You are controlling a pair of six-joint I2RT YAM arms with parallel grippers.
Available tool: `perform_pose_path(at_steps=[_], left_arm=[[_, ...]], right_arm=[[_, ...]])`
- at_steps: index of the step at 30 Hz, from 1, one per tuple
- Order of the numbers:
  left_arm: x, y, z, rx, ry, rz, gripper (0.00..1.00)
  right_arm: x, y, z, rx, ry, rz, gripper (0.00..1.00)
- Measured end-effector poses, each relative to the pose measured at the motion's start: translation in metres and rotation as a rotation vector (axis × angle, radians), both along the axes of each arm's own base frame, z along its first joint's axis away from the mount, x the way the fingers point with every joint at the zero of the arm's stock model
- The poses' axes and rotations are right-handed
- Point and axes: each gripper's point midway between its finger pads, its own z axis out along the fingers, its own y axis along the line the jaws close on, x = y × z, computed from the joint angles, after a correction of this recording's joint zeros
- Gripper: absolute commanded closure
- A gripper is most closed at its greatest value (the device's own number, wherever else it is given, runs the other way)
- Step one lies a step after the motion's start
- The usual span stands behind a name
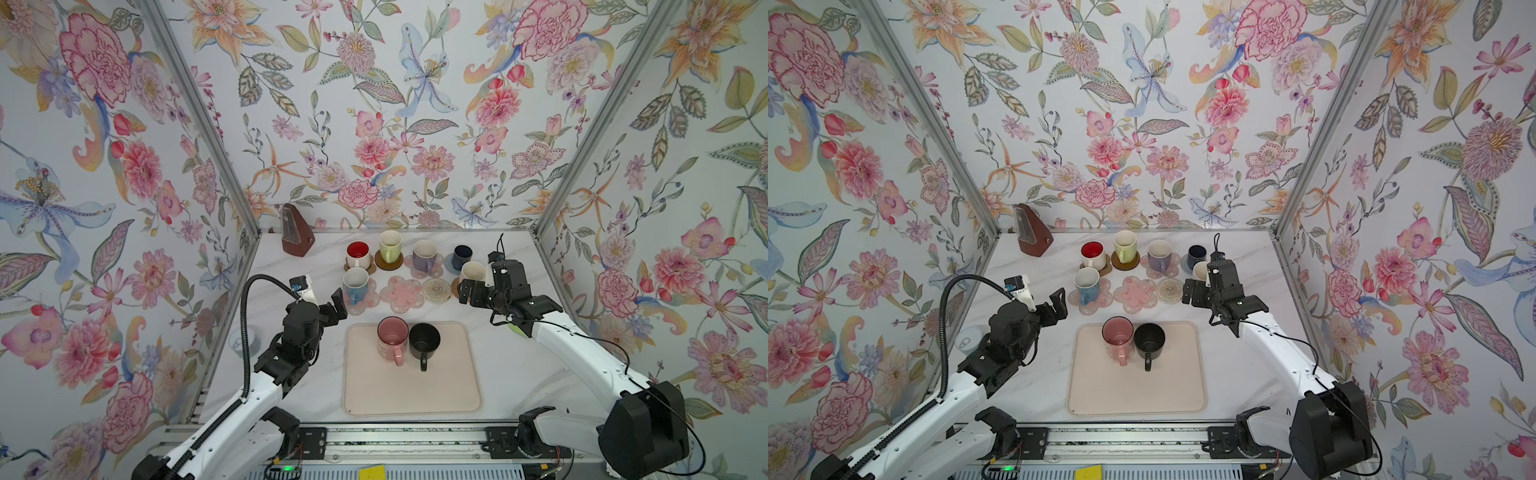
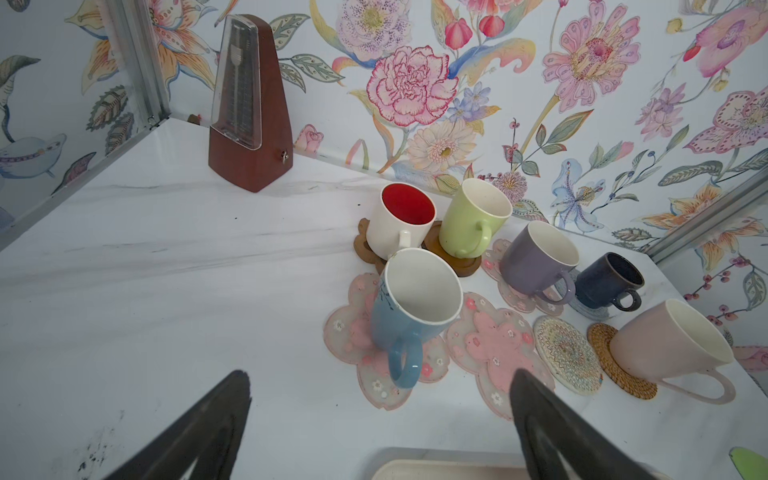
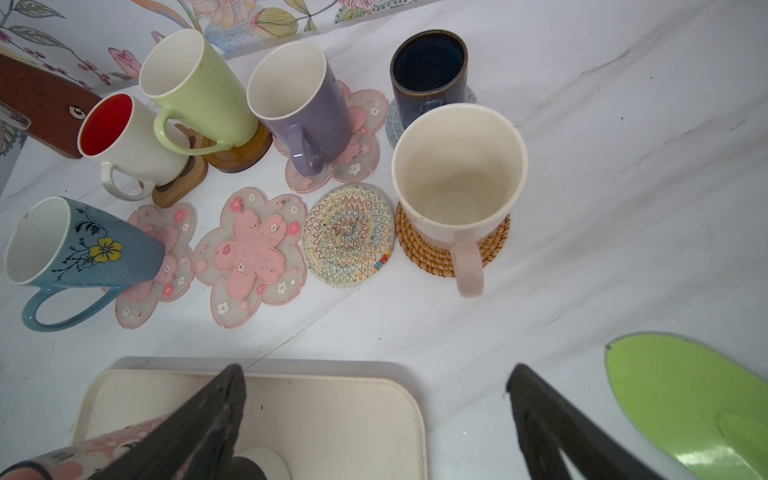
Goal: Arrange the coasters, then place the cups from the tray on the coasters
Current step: 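Open the left gripper and draw back while the right gripper moves to the tray, then lower the right gripper into the black mug on the tray and grasp its rim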
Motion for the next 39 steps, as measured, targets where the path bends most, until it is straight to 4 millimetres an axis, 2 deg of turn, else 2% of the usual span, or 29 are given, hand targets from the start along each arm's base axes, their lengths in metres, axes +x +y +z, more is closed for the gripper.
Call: perform_pose_path(at_steps=[4, 10, 15, 20, 24, 31, 39], left_arm=[[0.003, 0.002, 0.003, -0.012, -0.017, 0.022, 0.01], [0.008, 0.004, -0.003, -0.019, -0.019, 0.050, 0.01], [0.007, 0.006, -0.010, -0.014, -0.009, 0.058, 0.01], [0.006, 0.010, -0.007, -0.014, -0.021, 0.077, 0.01], [0.005, 0.011, -0.004, -0.018, -0.032, 0.082, 0.01], [0.005, 0.011, -0.004, -0.018, -0.032, 0.082, 0.01], [0.005, 0.011, -0.005, -0.016, -0.030, 0.083, 0.01]], right_arm=[[-0.017, 0.011, -0.004, -0.001, 0.039, 0.036, 0.01], [-0.060, 0.040, 0.000, 0.030, 0.055, 0.117, 0.01], [-0.098, 0.072, -0.015, 0.036, 0.117, 0.203, 0.01], [-0.134, 0.100, -0.023, 0.013, 0.151, 0.287, 0.01], [-0.154, 0.117, -0.028, 0.004, 0.168, 0.331, 0.01], [-0.177, 0.131, -0.053, -0.061, 0.226, 0.372, 0.01], [-0.172, 0.126, -0.068, -0.130, 0.230, 0.332, 0.03]])
